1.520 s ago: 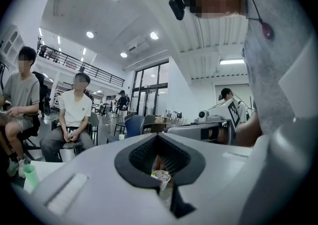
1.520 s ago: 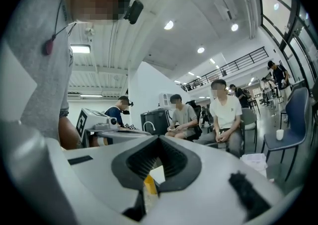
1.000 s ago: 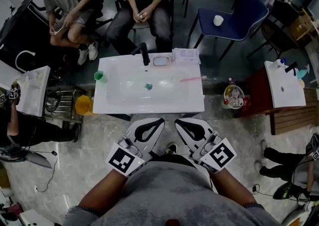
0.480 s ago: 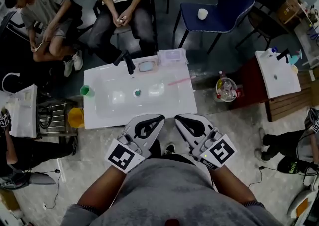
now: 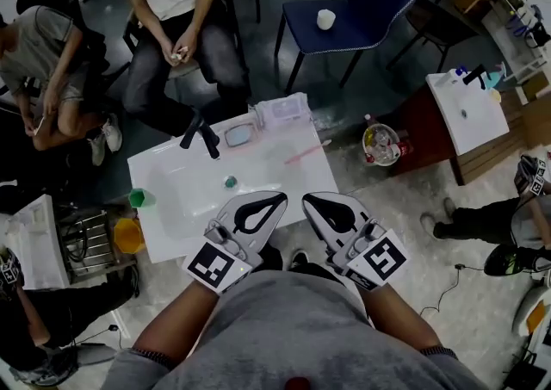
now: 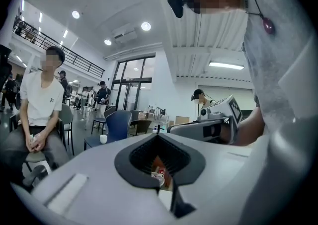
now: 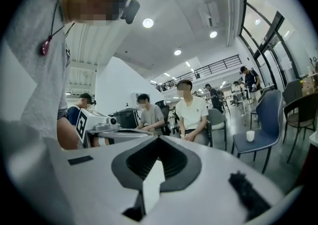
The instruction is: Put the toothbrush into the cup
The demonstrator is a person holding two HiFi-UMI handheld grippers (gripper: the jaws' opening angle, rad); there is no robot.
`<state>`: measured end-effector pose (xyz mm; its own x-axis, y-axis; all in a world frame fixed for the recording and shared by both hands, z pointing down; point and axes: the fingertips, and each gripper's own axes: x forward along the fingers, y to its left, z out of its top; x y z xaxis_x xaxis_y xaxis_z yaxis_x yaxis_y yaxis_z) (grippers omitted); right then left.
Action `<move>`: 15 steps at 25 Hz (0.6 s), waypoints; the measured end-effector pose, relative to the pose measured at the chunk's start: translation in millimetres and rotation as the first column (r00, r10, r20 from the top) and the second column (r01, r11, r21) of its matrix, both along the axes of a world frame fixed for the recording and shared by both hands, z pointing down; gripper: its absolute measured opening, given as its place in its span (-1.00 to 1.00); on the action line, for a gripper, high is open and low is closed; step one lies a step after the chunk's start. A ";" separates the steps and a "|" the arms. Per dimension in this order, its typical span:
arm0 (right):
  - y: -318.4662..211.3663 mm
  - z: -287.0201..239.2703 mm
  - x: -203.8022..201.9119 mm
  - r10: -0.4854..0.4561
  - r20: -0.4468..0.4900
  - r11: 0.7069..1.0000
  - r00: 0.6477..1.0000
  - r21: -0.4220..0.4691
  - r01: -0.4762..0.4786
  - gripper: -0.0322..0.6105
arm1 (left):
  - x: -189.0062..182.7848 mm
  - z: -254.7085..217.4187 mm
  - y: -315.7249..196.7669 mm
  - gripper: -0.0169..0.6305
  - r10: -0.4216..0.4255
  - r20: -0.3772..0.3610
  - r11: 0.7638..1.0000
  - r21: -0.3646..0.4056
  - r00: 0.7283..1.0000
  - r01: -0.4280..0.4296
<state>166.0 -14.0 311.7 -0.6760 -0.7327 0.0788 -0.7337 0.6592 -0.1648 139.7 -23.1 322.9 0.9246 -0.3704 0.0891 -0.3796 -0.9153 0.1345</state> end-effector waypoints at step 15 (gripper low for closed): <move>-50.5 35.7 23.8 0.254 -0.055 0.964 0.966 -0.071 -0.257 -0.86 | 18.6 35.4 -66.6 -0.92 0.162 0.047 0.986 -0.058 0.986 -0.159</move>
